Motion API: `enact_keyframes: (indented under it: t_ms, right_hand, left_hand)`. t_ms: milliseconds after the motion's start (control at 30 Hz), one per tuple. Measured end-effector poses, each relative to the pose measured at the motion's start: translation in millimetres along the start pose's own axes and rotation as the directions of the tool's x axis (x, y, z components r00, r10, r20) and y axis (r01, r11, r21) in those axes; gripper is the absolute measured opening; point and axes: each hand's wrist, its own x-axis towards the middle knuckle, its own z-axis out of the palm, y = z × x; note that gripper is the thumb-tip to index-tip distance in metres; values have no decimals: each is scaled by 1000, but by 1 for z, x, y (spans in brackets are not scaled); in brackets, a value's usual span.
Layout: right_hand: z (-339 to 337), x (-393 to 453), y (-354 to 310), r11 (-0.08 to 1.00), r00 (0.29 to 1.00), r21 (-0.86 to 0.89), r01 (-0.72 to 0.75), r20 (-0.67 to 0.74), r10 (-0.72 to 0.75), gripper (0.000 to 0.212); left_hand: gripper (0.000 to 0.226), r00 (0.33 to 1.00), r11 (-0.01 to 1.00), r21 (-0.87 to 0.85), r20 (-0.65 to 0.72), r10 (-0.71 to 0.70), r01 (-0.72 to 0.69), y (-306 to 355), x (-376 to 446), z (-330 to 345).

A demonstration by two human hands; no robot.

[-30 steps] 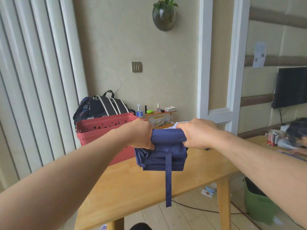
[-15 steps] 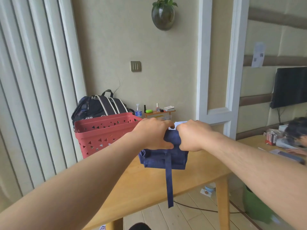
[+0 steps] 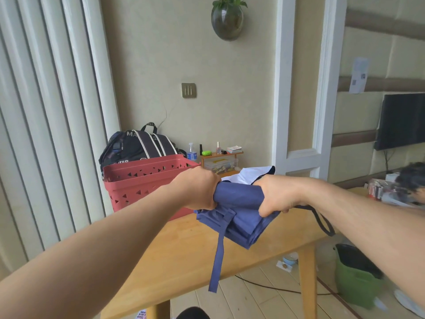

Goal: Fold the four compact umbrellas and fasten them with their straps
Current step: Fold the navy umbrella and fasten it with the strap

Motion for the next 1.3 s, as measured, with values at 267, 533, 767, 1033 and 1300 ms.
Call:
enact_keyframes:
  t_ms: [267, 533, 767, 1033, 1300]
  right_hand:
    - [1, -1, -26, 833, 859, -542, 114, -367, -356, 83]
    - [26, 12, -17, 810, 796, -584, 52, -466, -387, 46]
    - [16, 11, -9, 860, 811, -511, 2, -502, -301, 34]
    - [12, 3, -18, 899, 839, -432, -74, -514, -178, 19]
    - [28, 3, -36, 905, 920, -416, -88, -382, -86, 18]
  left_hand:
    - [24, 992, 988, -92, 34, -118, 121, 5, 10, 15]
    - [25, 993, 992, -74, 74, -93, 98, 10, 5, 12]
    - [33, 990, 980, -167, 106, -91, 108, -1, -1, -2]
    - [37, 984, 988, -110, 151, -90, 107, -5, -3, -13]
    - [59, 997, 997, 34, -34, 75, -74, 8, 2, 1]
